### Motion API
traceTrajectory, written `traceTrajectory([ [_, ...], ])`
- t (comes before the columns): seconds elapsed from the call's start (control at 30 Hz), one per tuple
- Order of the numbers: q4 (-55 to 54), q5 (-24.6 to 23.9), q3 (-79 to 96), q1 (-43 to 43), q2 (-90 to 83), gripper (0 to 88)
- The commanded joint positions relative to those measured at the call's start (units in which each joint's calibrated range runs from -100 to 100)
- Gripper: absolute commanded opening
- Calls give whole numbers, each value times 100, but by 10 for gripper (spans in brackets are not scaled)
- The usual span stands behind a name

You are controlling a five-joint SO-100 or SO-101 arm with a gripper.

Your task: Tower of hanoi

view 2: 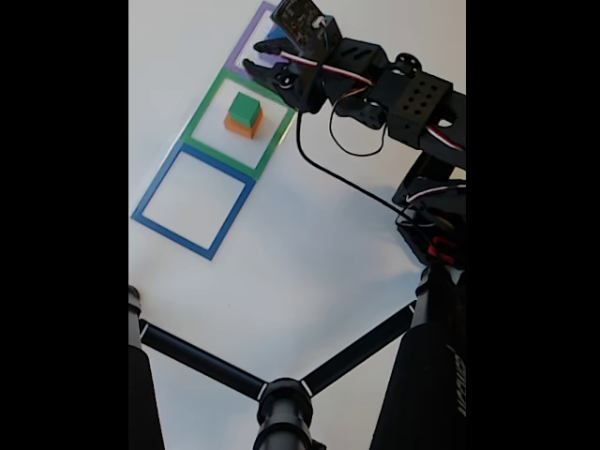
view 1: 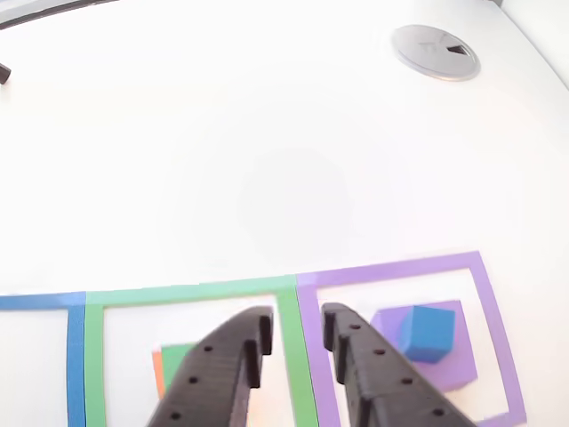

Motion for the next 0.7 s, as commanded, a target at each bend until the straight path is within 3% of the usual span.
traceTrajectory([
  [0.0, 2006, 0, -1370, 189, -631, 1],
  [0.3, 5440, 0, -4824, 1061, -421, 1],
  [0.67, 6128, 0, -5579, 2039, -259, 1],
])
